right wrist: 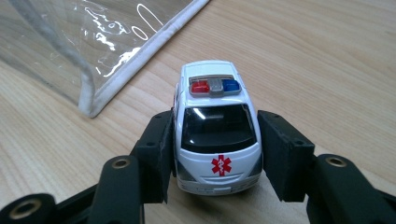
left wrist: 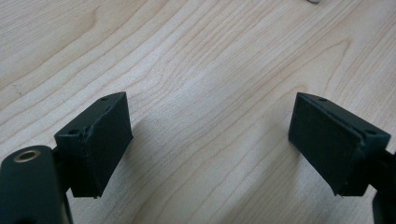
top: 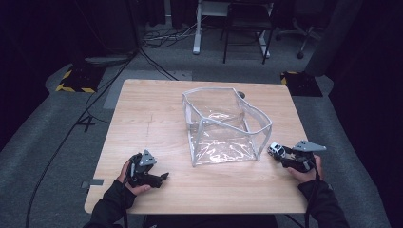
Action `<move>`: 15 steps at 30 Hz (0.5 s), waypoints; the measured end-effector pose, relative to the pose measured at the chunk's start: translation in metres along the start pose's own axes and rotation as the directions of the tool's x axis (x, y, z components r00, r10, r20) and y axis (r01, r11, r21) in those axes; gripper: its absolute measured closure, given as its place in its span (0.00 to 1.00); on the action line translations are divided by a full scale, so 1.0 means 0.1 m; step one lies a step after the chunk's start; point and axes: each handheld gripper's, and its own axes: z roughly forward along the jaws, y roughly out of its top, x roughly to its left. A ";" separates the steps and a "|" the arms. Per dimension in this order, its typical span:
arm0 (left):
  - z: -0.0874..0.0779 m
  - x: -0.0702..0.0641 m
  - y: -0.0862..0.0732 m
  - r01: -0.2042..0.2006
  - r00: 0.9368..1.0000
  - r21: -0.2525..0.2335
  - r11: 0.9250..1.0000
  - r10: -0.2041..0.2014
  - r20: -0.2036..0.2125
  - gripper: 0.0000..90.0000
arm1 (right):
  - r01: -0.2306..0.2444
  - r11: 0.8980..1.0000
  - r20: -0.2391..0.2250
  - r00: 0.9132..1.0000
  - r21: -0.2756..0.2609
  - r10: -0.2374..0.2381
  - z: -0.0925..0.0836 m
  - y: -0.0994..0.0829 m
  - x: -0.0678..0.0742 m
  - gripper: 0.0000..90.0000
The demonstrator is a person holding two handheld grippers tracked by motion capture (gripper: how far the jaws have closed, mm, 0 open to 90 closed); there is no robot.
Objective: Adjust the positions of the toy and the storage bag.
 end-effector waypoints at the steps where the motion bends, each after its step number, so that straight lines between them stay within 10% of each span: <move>1: 0.00 0.00 0.00 0.001 1.000 0.000 1.000 -0.001 0.000 0.15 | 0.006 1.000 0.000 1.000 0.003 -0.006 0.01 0.00 0.00 0.54; 15: 0.00 -0.01 -0.01 0.013 1.000 -0.001 1.000 -0.013 0.005 0.15 | 0.001 1.000 -0.006 1.000 0.020 -0.001 0.04 0.02 -0.01 0.54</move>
